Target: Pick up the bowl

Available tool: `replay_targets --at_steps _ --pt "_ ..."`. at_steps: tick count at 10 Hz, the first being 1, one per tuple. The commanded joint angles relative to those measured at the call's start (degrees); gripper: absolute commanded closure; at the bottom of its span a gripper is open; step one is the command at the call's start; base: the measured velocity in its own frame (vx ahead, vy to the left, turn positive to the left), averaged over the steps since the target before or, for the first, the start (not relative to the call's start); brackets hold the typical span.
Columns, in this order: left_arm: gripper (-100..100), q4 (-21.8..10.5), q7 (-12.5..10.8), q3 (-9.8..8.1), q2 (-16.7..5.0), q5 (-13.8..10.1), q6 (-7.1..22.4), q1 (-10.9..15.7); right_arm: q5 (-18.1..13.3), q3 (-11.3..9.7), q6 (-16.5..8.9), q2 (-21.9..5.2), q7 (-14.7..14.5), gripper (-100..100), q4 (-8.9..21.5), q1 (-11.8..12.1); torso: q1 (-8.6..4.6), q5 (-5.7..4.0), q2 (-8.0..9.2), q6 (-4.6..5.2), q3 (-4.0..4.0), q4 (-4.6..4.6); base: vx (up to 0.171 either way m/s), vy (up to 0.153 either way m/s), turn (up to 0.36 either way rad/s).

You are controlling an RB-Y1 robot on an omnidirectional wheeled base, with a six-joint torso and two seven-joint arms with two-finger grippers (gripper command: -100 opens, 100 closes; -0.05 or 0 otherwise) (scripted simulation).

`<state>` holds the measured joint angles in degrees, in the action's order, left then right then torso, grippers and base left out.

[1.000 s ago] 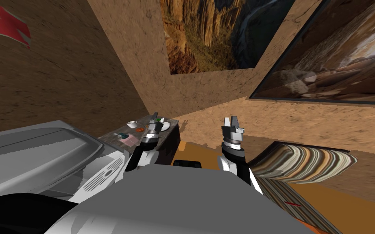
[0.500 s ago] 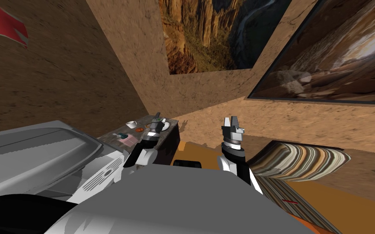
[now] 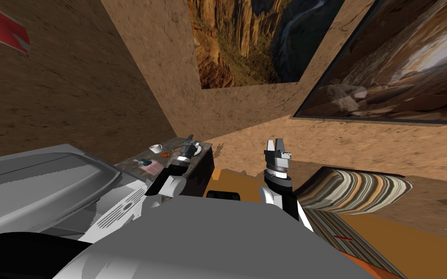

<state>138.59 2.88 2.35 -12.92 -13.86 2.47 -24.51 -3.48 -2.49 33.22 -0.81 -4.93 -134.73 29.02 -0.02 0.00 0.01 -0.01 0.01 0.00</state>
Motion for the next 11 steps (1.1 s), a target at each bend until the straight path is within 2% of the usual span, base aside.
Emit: replay_targets --at_steps 1,2,4,5,7,8,10,11 --pt "-100 0.0 -0.05 0.07 -0.02 -0.13 1.74 0.16 0.0 0.0 0.0 0.0 0.0 0 0.0 0.0 0.0 0.0 0.0 0.0 0.0 0.0 0.0 0.0 0.0" --pt "-100 0.4 -0.76 -0.41 -1.17 -1.77 3.89 0.86 0.0 0.0 0.0 0.0 0.0 0 0.0 0.0 0.01 0.0 -0.01 0.0 -0.01 0.0 -0.001 -0.007 -0.017" --pt "-100 0.4 -0.76 -0.41 -1.17 -1.77 5.91 0.86 0.0 0.0 0.0 0.0 0.0 0 0.0 0.0 0.0 0.0 -0.01 0.0 -0.01 0.0 0.0 -0.004 -0.006" --pt "-100 0.74 -1.47 -0.95 -2.34 -3.42 8.09 1.58 0.0 0.0 0.0 0.0 0.0 0 0.0 0.0 0.0 0.0 -0.01 0.0 -0.01 0.0 0.0 -0.008 -0.015" --pt "-100 0.74 -1.47 -0.95 -2.34 -3.42 10.22 1.58 0.0 0.0 0.0 0.0 0.0 0 0.0 0.0 -0.01 0.0 -0.01 0.0 -0.01 0.0 0.0 -0.004 -0.005" --pt "-100 1.02 -2.18 -1.56 -3.5 -5.08 12.49 2.3 0.0 0.0 0.0 0.0 0.0 0 0.0 0.0 0.01 0.0 -0.01 0.0 -0.01 0.0 0.001 -0.007 -0.015" --pt "-100 1.02 -2.18 -1.56 -3.5 -5.08 14.64 2.3 0.0 0.0 0.0 0.0 0.0 0 0.0 0.0 0.0 0.0 -0.02 0.0 -0.01 -0.01 0.001 -0.003 -0.005" --pt "-100 1.23 -2.89 -2.25 -4.67 -6.73 16.87 3.04 0.0 0.0 0.0 0.0 0.0 0 0.0 0.0 0.01 0.0 -0.02 0.0 -0.01 -0.01 0.004 -0.005 -0.016"
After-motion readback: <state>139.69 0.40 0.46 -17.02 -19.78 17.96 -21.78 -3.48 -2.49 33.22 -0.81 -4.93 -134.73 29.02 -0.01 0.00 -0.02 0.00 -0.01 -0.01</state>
